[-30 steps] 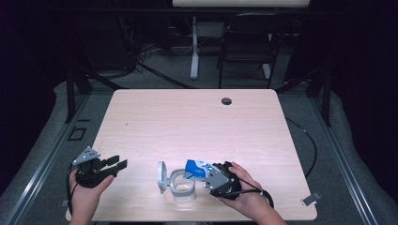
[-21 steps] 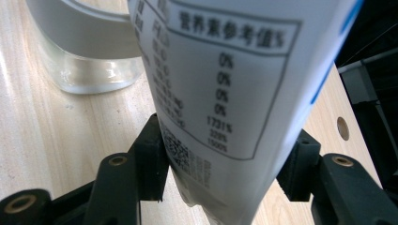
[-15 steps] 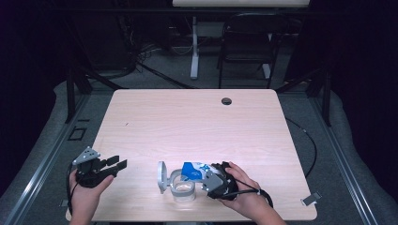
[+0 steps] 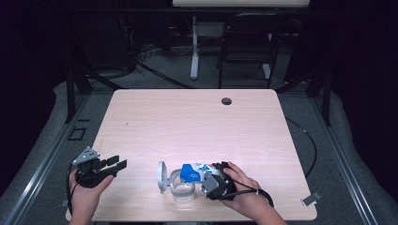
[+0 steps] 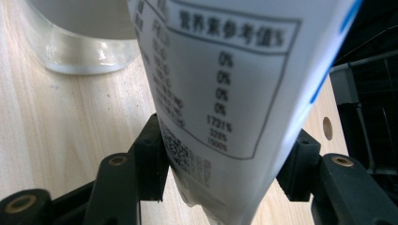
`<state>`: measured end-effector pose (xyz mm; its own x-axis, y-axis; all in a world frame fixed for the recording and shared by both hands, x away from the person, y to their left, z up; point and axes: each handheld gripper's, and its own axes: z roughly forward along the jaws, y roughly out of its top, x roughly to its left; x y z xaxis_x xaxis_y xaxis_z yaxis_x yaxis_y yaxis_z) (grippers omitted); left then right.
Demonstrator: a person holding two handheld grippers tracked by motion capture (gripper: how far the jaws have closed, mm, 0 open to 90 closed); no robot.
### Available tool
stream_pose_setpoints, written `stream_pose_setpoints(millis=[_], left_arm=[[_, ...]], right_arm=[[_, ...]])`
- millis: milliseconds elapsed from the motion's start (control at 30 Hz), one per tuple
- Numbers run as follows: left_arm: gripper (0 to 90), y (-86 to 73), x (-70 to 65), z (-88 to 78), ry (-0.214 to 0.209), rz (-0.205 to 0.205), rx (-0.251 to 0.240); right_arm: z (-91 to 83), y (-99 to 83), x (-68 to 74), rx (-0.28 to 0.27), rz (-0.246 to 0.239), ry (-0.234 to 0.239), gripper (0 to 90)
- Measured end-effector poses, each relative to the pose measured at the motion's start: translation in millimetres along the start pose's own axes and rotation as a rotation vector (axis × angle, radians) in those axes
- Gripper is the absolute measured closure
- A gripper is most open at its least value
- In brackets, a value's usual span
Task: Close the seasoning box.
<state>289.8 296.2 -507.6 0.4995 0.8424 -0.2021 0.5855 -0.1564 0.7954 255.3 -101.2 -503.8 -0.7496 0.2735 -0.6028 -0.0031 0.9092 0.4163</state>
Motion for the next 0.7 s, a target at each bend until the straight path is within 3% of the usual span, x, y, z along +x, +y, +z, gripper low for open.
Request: stream_pose_setpoints(millis=[300,500,700], left_arm=[[56.6,-0.6,1.3,0.1,0.001,-0.003,0.0],[56.6,-0.6,1.8,0.0,0.001,-0.005,0.0],[56.6,-0.4,2.1,-0.8,0.003,-0.004,-0.003]], right_arm=[[0.2,2.3,0.0,0.022,-0.043,-0.023,45.0],[1.0,3.0,0.3,0.025,-0.047,-0.024,45.2],[0.6,6.0,0.9,0.044,-0.092,-0.04,45.3]])
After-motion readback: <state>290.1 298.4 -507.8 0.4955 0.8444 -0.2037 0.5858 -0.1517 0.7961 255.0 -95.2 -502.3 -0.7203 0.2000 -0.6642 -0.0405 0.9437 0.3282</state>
